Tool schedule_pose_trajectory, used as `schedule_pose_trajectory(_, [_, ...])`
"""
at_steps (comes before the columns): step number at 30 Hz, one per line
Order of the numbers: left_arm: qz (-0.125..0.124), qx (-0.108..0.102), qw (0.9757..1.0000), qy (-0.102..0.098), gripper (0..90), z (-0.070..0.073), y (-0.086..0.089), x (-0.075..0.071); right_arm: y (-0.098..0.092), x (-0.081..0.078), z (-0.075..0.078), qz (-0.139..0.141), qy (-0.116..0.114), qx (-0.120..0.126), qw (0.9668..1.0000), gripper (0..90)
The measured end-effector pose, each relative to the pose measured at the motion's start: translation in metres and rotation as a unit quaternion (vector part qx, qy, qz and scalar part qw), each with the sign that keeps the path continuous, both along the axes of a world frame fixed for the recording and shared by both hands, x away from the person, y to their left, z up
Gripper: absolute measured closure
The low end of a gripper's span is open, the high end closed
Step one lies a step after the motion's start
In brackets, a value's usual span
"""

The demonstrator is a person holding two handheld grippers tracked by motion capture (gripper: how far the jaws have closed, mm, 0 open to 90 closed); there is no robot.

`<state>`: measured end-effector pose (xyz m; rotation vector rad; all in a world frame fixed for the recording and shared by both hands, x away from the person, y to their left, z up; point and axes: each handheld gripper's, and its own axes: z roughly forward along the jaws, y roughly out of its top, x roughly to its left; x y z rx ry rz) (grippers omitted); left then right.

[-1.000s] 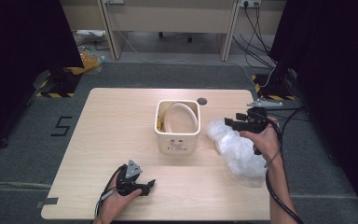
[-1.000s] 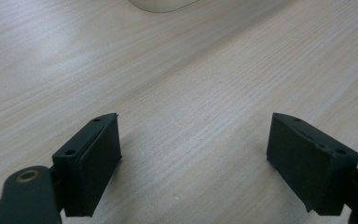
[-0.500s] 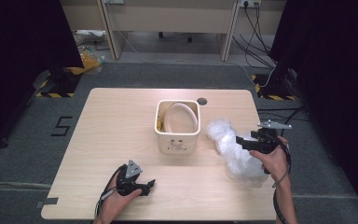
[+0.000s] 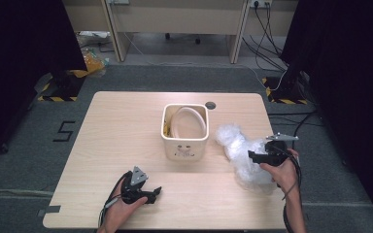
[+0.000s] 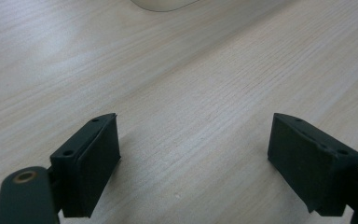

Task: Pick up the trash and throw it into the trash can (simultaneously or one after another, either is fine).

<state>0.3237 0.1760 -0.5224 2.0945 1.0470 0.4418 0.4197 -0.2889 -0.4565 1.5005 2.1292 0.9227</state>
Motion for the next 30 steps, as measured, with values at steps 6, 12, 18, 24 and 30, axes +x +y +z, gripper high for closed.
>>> schedule_pose_trajectory(6, [0.000, 0.000, 1.0000, 0.000, 15.9, 0.000, 0.000, 0.000, -0.003, 0.000, -0.012, -0.001, 0.023, -0.005, 0.9997, 21.3])
schedule_pose_trajectory(12, [0.000, 0.000, 1.0000, 0.000, 15.8, 0.000, 0.000, 0.000, 0.007, 0.007, -0.030, 0.004, 0.062, -0.033, 0.9975, 20.5])
schedule_pose_trajectory(18, [0.000, -0.001, 1.0000, 0.000, 15.8, 0.000, 0.000, 0.000, 0.006, 0.007, -0.032, 0.010, 0.061, -0.063, 0.9961, 47.2])
schedule_pose_trajectory(24, [0.000, -0.001, 1.0000, 0.000, 15.8, 0.000, 0.000, 0.000, -0.008, 0.005, -0.028, 0.014, 0.048, -0.029, 0.9983, 67.7])
schedule_pose_trajectory(30, [0.000, 0.000, 1.0000, 0.000, 15.8, 0.000, 0.000, 0.000, -0.020, -0.001, -0.005, 0.008, 0.001, 0.011, 0.9999, 69.9])
